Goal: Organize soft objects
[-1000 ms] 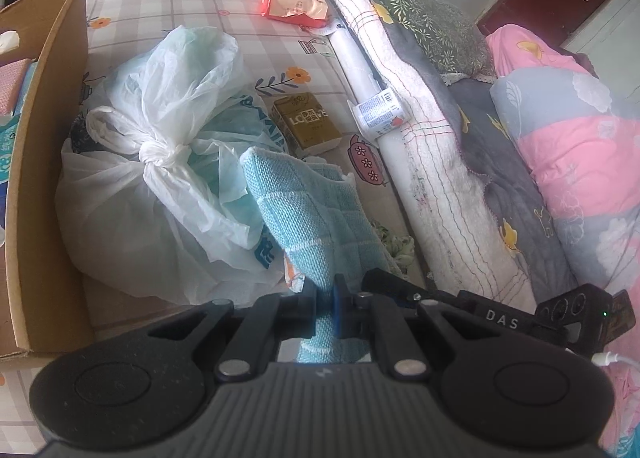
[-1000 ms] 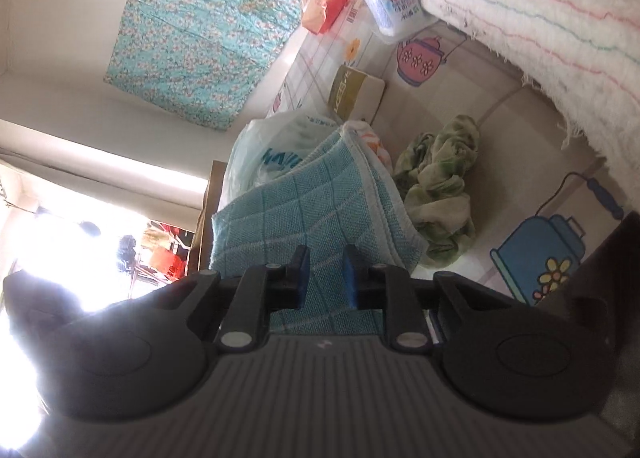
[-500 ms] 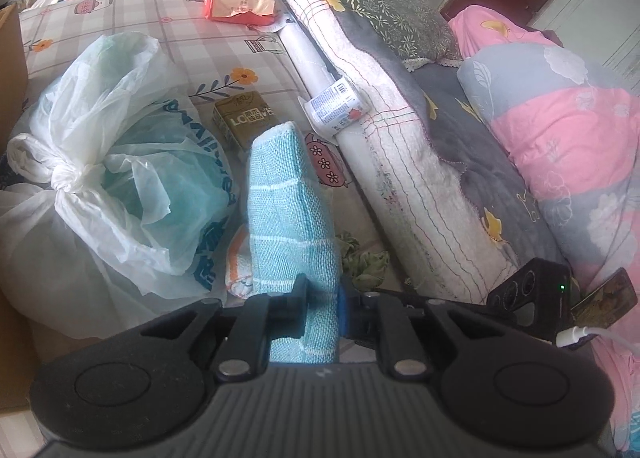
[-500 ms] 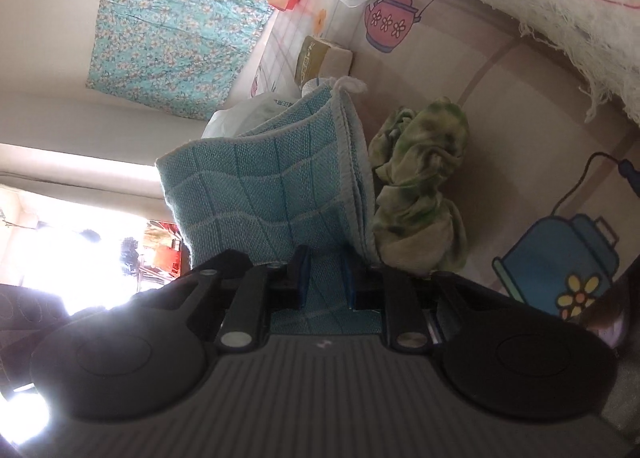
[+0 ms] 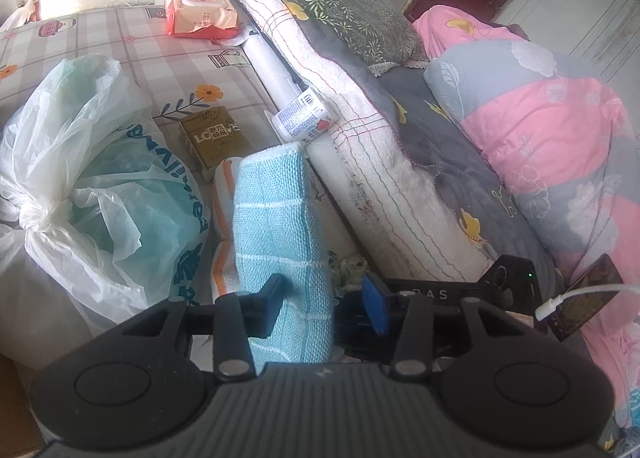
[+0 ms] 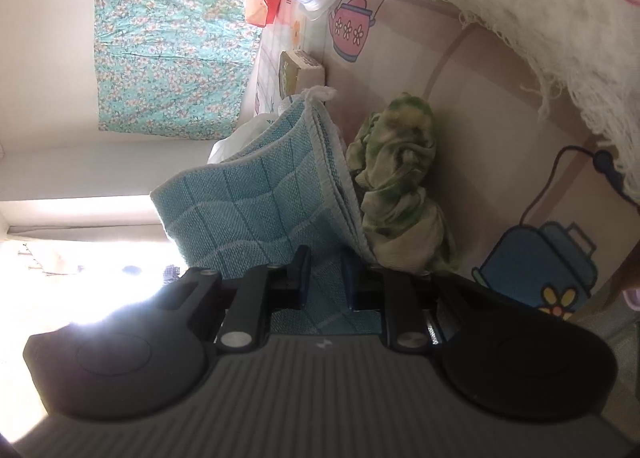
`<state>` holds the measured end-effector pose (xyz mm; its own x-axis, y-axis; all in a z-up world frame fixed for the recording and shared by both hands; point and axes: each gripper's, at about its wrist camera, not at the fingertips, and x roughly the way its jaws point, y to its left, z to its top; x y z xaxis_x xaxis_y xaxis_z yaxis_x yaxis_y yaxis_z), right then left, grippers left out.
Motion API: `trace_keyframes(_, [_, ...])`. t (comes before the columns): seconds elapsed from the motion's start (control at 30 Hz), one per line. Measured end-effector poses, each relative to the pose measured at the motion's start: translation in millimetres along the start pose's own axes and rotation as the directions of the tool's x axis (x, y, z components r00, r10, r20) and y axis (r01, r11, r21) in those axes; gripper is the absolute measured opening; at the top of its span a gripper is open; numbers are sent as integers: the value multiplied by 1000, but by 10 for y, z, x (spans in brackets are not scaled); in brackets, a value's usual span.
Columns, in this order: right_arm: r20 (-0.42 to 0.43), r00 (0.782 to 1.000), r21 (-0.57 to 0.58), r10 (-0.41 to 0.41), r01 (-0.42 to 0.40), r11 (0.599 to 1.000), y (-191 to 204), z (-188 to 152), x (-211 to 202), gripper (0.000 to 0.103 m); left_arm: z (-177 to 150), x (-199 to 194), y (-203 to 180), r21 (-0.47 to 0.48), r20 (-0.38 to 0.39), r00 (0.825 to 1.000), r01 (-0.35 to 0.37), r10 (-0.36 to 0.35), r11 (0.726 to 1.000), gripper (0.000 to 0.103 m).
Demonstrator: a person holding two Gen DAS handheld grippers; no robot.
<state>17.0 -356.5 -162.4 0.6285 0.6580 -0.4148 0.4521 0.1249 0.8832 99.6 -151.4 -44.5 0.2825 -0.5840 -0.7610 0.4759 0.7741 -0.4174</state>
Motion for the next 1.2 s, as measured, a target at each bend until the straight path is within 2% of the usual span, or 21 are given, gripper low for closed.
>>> trace_keyframes(0.23, [15, 999, 48, 39, -39, 998, -23, 48, -94, 21, -26, 40, 0, 5, -24, 999, 42, -42, 999, 49])
trace_keyframes(0.37, [16, 999, 66, 52, -53, 996, -21, 81, -71, 24, -66, 83, -31, 25, -49, 996, 82, -80, 996, 60])
trace_keyframes(0.57, [33, 996, 82, 79, -82, 993, 2, 112, -117, 33, -91, 143, -83, 69, -56, 995, 88, -84, 994, 61])
trace_keyframes(0.8, [124, 985, 30, 121, -126, 992, 132, 161, -346, 51, -60, 266, -55, 64, -73, 994, 87, -83, 994, 61])
trace_keyframes(0.9, [161, 981, -65, 109, -100, 993, 281, 187, -463, 56, -61, 306, -74, 80, -80, 994, 87, -81, 993, 61])
trace_keyframes(0.97, [186, 980, -141, 68, -42, 989, 408, 193, -521, 61, -69, 322, -88, 92, -81, 994, 83, -75, 992, 62])
trace_keyframes(1.1, [207, 978, -303, -30, 93, 948, 649, 237, -489, 80, -75, 339, -82, 99, -84, 993, 89, -81, 991, 64])
trace_keyframes(1.2, [166, 982, -390, -87, 146, 909, 772, 329, -368, 83, -72, 355, -81, 103, -85, 993, 94, -86, 990, 66])
